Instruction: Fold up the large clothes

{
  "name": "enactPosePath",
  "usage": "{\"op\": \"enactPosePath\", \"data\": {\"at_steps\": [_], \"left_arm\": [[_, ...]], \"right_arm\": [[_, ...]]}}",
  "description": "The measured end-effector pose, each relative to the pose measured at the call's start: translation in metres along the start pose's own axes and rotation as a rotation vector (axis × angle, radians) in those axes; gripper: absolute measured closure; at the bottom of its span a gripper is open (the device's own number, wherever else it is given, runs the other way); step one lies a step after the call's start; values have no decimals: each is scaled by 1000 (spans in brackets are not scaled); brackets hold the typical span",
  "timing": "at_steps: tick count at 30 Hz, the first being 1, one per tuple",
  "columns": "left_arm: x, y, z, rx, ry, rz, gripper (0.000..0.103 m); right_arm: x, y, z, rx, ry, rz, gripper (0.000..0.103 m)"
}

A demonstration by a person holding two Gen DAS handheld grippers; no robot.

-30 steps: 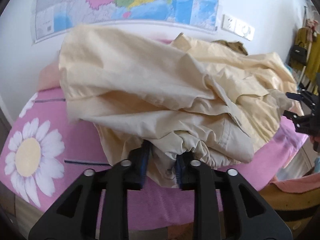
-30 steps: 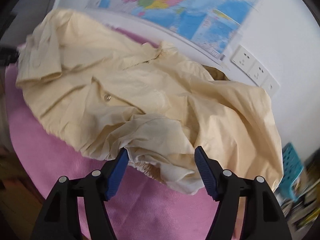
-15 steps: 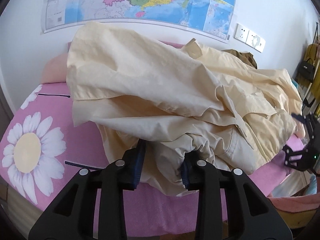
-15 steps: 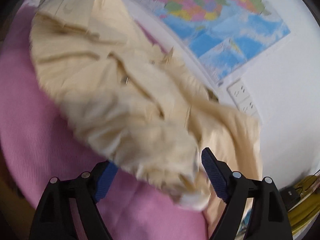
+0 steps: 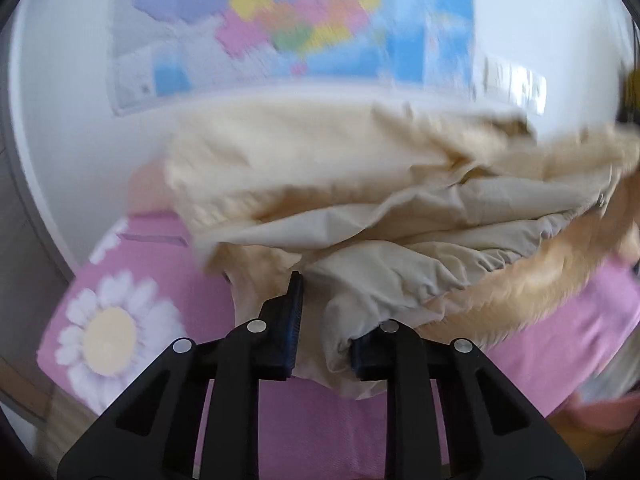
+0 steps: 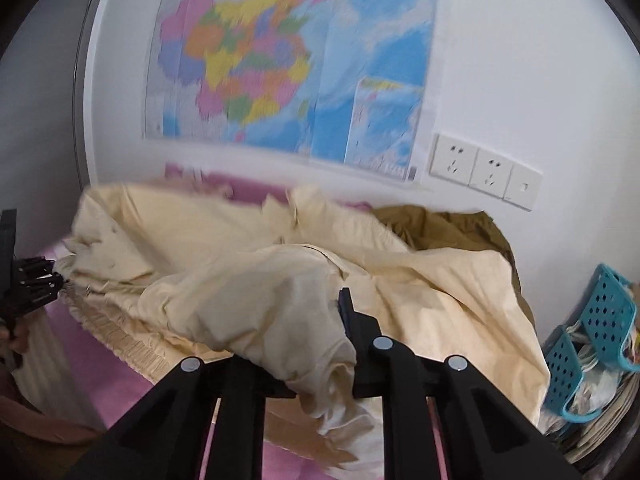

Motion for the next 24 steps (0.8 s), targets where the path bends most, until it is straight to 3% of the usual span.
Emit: {"op": "enactPosePath", "data": {"at_steps": [3, 5, 7, 9, 11, 13, 15, 16, 18, 19, 21, 23, 24], "left_arm": [[27, 48, -3, 33, -46, 138, 77], [27, 60, -1, 73, -111, 167, 63], [9, 44, -1, 72, -159, 82, 60], [-26, 7, -3, 81, -183, -86, 59], [-61, -22, 1, 73, -212, -223, 59], [-75, -28, 4, 72, -245, -259, 60], [-71, -19, -2, 25, -219, -228, 54], [-66, -11, -7, -40, -181, -212, 46], [-54, 7, -11, -94, -179, -148, 43], [-47, 17, -9, -116, -200, -116, 39], [-39, 37, -4, -180, -247, -54, 34], [-30, 61, 1, -290, -267, 24, 13], [-25, 72, 3, -309, -273, 76, 13]], "right_arm": [[7, 39, -9, -67, 41, 87, 90], [-9, 46, -8, -107, 48, 73, 90], [-43, 26, -9, -105, 69, -26, 89], [-90, -8, -12, -53, 64, -181, 87], [-134, -32, -22, -79, 150, -309, 85], [-157, -40, -27, -70, 172, -375, 82], [-162, -38, -24, -41, 156, -401, 76], [-161, -35, -24, -23, 151, -411, 73], [-153, -26, -17, 18, 136, -416, 51], [-146, -19, -15, 67, 140, -418, 48], [-127, -3, -12, 98, 171, -369, 35], [-105, 19, -6, 209, 176, -317, 32], [-98, 25, -2, 237, 166, -284, 30]]}}
Point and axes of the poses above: each gripper's, at about its wrist camera, not at the fingertips, and y roughly against the way its jaws point, z to its right, x to its top, the point moved 4 cm from there along -y, roughly the way its jaws point, and after that the axes turned 2 degrees about -y, right-handed, at the moved point
